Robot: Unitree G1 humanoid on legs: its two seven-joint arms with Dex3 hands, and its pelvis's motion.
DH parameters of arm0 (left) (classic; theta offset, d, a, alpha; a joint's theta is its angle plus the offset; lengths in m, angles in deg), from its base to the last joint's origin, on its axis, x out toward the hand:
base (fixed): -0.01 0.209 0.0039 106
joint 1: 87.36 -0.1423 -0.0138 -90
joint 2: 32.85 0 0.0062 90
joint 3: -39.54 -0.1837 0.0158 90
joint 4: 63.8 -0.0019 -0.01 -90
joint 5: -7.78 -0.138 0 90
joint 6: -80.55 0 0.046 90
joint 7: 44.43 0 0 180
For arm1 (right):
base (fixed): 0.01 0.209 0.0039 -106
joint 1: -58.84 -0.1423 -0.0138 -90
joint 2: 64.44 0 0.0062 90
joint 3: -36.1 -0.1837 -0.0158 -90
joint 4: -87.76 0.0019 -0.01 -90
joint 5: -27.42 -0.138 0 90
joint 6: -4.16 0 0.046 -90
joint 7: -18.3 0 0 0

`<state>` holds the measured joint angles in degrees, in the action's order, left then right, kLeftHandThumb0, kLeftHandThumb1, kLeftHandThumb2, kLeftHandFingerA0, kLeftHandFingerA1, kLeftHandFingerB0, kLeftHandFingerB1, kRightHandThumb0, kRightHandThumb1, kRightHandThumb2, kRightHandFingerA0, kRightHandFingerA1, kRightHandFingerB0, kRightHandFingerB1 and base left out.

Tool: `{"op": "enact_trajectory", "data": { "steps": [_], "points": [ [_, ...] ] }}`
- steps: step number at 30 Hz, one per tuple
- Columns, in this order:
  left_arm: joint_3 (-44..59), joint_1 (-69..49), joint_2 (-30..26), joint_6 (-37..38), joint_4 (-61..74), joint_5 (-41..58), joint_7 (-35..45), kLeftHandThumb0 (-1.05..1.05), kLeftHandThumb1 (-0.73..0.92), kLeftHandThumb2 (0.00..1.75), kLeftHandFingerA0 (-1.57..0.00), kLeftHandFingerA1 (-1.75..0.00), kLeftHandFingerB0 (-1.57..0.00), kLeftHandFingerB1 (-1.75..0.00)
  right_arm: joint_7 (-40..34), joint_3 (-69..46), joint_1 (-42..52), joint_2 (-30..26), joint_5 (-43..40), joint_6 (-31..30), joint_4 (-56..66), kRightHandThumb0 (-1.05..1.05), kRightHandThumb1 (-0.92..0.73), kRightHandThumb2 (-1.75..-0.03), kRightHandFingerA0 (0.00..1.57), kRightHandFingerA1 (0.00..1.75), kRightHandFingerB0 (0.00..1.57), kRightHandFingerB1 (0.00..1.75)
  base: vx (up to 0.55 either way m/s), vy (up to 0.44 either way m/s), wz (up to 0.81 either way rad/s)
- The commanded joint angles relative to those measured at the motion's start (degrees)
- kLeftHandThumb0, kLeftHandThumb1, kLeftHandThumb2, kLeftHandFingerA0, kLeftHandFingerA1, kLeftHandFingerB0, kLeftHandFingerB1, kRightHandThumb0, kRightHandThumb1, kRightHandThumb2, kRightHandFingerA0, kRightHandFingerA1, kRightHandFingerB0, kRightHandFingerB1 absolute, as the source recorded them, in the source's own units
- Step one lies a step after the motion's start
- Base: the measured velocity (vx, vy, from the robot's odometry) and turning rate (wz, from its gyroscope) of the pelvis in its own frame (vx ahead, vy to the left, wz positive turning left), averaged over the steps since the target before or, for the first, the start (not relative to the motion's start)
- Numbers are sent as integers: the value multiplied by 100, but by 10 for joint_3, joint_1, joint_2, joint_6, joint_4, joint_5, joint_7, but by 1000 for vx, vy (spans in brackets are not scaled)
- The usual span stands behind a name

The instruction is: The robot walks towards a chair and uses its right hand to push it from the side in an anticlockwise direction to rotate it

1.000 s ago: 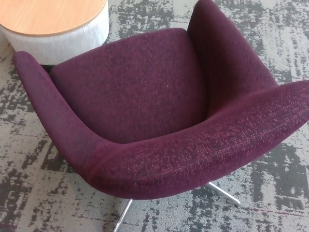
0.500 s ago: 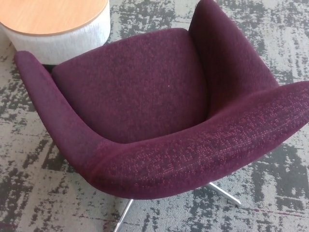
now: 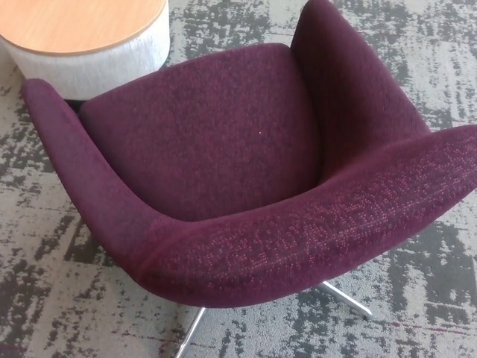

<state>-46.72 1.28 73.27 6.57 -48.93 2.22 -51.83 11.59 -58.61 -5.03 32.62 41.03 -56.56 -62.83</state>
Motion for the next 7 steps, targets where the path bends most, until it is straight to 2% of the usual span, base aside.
{"op": "enact_trajectory", "data": {
  "steps": [1,2,4,5,6,7],
  "points": [
    [1,-3,-7,-2,1,0,2,-105,29,130,-20,-108,-36,-110,-4,5,5,-10,-12,6,5,-67,-77,-63,40,49,18,29,0,0,0],
    [3,-4,-7,-3,2,3,2,-105,27,130,-38,-121,-25,-104,-1,4,5,-9,-17,4,6,-67,-62,-94,31,55,10,43,0,0,0],
    [7,-5,-6,-4,2,6,2,-105,27,130,-38,-121,-25,-104,5,2,4,-8,-24,0,7,-67,-62,-94,31,55,10,43,0,0,0],
    [11,-6,-4,-3,3,10,7,-105,25,129,-32,-117,-25,-105,3,2,6,-7,-25,0,10,-64,-76,-63,35,46,19,31,0,0,0],
    [10,-5,-5,-5,2,8,8,-104,25,127,-22,-108,-24,-102,2,2,4,-7,-25,1,5,-65,-75,-63,38,43,18,29,0,0,0],
    [5,-4,-7,-8,2,2,5,-104,25,127,-22,-108,-24,-102,2,2,0,-7,-25,2,-1,-65,-75,-63,38,43,18,29,0,0,0]
  ]
}}
